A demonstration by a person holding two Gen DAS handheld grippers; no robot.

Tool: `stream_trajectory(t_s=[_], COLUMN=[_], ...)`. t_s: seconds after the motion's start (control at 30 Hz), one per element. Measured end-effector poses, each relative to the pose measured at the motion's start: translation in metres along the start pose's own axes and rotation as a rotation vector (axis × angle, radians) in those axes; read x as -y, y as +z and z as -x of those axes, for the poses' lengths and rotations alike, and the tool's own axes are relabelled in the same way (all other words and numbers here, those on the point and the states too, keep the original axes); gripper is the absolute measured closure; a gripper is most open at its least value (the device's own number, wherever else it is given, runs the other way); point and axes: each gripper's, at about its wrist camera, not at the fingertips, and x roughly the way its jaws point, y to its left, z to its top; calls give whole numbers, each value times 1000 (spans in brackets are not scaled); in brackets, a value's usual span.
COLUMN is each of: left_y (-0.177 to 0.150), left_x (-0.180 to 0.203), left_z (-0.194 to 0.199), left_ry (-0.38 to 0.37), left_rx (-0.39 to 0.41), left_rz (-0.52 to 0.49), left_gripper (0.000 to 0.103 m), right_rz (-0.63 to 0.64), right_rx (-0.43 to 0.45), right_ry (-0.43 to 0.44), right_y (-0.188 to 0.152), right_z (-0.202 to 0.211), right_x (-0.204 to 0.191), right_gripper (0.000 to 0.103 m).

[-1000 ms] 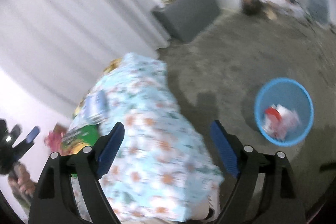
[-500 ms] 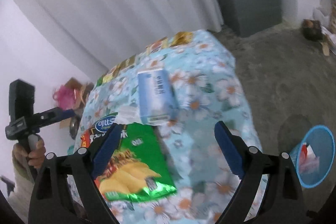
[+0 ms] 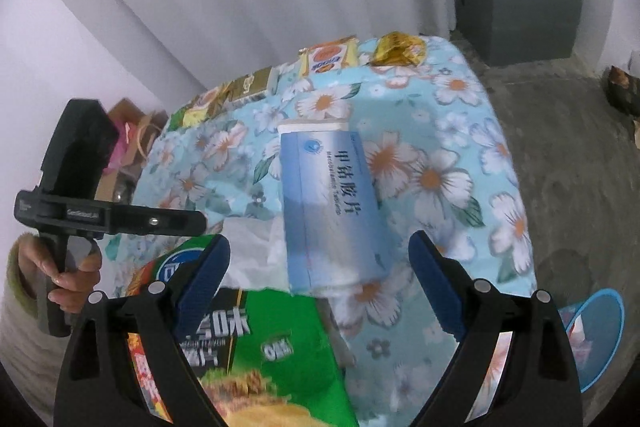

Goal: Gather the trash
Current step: 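Grasp the white tissue with the left tool while the right grasps the blue medicine box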

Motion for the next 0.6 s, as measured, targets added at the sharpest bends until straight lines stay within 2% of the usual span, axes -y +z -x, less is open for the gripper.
stream_trajectory(t_s=[0.3, 0.5, 0.6], left_y=[16, 20, 21], left_x=[-7, -12, -15], left_z=[-26, -38, -41], left_ry=[-59, -70, -59], left_rx=[-69, -90, -97], left_rz=[28, 38, 42], left_gripper=[56, 66, 67], right_rz=[-16, -16, -20], right_rx=[-50, -77, -83], right_ry=[2, 10, 15], right_y=[12, 14, 14], right_z=[-32, -46, -49], right_x=[5, 7, 7], right_gripper=[15, 15, 15])
